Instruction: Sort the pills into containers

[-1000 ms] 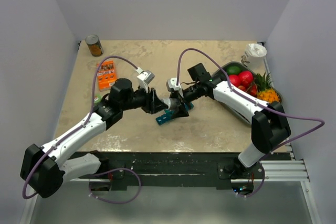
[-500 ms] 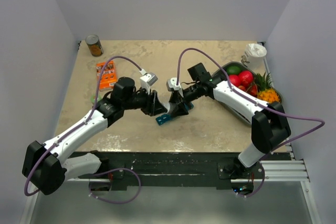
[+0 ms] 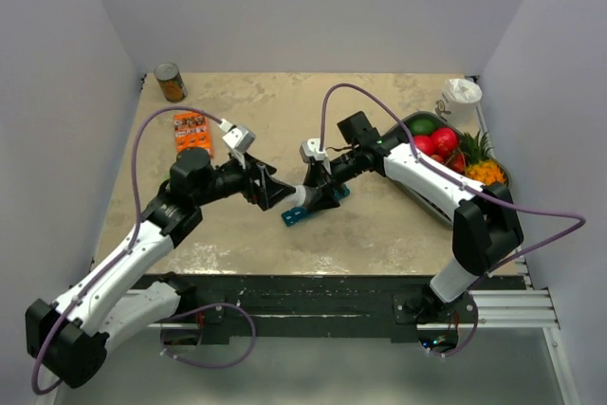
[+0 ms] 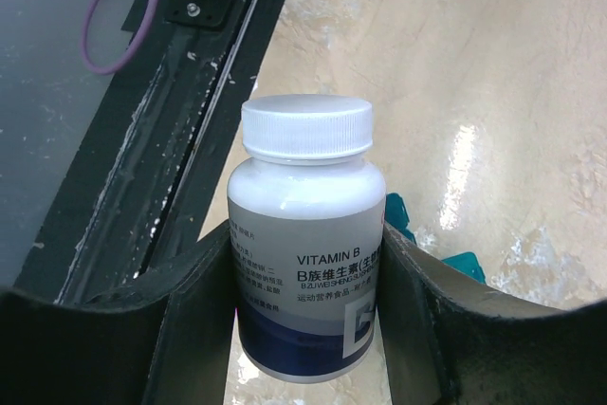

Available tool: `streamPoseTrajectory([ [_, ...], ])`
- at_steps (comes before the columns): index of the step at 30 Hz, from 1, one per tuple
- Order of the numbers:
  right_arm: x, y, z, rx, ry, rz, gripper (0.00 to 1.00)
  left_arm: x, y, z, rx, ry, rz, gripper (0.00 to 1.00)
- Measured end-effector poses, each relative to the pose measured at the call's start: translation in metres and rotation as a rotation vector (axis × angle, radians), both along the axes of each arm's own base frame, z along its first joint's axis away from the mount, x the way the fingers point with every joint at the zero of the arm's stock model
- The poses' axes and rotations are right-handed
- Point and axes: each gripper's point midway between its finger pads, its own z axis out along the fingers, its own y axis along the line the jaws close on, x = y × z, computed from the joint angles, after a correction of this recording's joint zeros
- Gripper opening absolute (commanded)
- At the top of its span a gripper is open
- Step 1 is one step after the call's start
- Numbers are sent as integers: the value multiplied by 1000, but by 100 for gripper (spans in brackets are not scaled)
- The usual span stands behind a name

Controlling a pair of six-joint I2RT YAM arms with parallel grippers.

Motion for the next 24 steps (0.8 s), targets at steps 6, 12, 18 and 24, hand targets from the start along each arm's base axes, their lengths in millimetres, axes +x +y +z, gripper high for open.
streamPoseTrajectory([
  [6,-4,1,3,19,19,15,0,-11,9,38,-37,-236,-19,95],
  [12,-7,2,6,33,29,29,0,-28,14,-8,102,-442,-167,95],
  [18,-9,0,4,30,29,35,0,-33,10,-30,172,-597,-284,94],
  [24,-11,0,4,32,31,43,0,-25,-1,-40,174,-610,-336,89],
])
